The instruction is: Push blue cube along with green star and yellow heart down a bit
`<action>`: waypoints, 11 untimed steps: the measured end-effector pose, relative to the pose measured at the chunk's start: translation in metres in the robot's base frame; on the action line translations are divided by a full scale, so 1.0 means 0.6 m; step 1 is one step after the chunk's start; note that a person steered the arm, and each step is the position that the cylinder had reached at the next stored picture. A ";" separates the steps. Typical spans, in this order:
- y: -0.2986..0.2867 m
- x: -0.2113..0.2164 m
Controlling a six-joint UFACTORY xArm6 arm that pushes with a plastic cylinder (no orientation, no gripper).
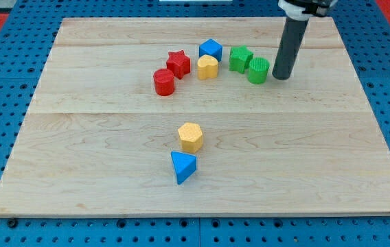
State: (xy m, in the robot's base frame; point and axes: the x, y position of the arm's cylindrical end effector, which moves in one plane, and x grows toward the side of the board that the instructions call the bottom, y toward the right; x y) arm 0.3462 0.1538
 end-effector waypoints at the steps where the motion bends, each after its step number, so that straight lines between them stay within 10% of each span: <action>1: -0.042 -0.058; 4: -0.253 -0.199; 11: -0.251 -0.116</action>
